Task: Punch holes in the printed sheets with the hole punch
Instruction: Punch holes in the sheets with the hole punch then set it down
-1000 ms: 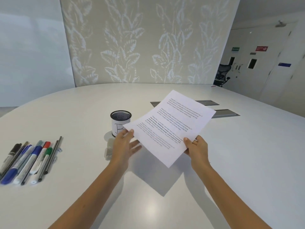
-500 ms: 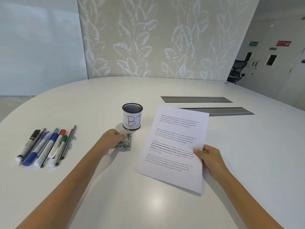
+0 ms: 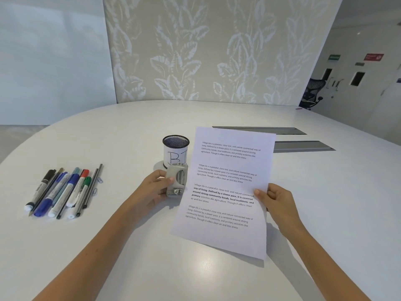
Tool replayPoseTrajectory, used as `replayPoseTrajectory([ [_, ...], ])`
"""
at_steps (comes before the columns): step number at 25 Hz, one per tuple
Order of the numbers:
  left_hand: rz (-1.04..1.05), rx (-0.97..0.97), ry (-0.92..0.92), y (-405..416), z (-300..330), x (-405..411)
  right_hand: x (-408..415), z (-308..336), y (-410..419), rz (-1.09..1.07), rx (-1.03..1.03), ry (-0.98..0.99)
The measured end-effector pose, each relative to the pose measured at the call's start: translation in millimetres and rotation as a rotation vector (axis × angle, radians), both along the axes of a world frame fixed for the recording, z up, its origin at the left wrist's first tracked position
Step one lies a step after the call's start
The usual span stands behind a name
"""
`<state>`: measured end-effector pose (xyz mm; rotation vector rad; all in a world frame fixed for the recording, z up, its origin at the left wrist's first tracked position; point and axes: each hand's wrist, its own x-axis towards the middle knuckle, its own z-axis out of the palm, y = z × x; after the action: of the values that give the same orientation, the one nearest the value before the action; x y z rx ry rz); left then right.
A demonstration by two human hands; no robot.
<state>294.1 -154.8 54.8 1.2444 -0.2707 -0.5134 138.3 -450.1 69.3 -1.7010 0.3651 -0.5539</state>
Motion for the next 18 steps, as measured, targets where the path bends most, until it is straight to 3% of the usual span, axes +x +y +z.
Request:
replayPoseTrajectory([
  [6,0.003,-0.104,-0.021,-5,3,1,-2,11,7,-0.033,-0.075,-0.067],
  [18,-0.084,-0.112,-0.042,-14,15,-3,-3,26,3,0.031,-0.106,-0.033],
])
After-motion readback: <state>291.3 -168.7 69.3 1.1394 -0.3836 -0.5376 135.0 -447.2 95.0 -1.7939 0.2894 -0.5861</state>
